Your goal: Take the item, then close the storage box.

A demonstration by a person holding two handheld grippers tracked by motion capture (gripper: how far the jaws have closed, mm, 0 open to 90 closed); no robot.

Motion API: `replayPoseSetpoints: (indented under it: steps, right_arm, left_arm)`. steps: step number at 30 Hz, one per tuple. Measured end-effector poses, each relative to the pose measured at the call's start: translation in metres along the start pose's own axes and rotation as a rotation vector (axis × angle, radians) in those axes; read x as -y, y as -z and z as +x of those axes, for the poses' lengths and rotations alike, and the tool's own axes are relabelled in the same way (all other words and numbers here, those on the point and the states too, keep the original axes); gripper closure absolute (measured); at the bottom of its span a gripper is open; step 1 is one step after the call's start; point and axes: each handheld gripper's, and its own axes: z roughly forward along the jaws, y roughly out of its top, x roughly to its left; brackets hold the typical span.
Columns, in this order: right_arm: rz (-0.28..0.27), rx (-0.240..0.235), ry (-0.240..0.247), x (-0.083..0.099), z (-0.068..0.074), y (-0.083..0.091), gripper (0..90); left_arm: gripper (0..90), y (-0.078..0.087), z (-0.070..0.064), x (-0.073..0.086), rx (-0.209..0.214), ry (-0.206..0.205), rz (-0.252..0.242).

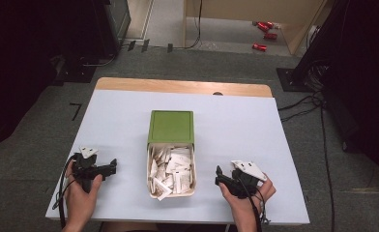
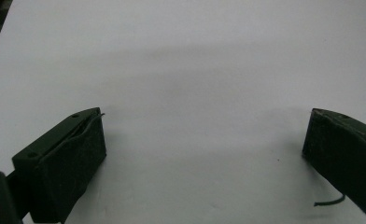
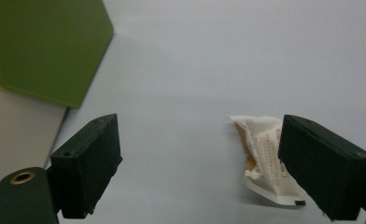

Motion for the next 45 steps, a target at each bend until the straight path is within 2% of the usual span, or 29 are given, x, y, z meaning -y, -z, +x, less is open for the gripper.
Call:
replayPoseSetpoints:
  steps: [10, 22, 32, 38, 45]
  right_arm:
    - [-0.05, -0.067, -0.001, -0.017, 0.021, 0.018, 10.1]
    - [-0.079, -0.113, -0.006, -0.026, 0.039, 0.038, 12.3]
    - [-0.07, -0.152, 0.003, -0.025, 0.053, 0.046, 14.2]
    - [-0.077, -0.17, 0.007, -0.022, 0.062, 0.048, 17.9]
    - [-0.064, -0.193, 0.005, -0.017, 0.07, 0.047, 29.9]
  left_arm:
    - [0.0, 0.0, 0.0, 0.0, 0.0, 0.0, 0.0]
    - [0.0, 0.0, 0.0, 0.0, 0.0, -0.001, 0.0]
    - [0.0, 0.0, 0.0, 0.0, 0.0, -0.001, 0.002]
    - [0.0, 0.0, 0.0, 0.0, 0.0, -0.001, 0.001]
    - [0.0, 0.0, 0.0, 0.0, 0.0, -0.001, 0.002]
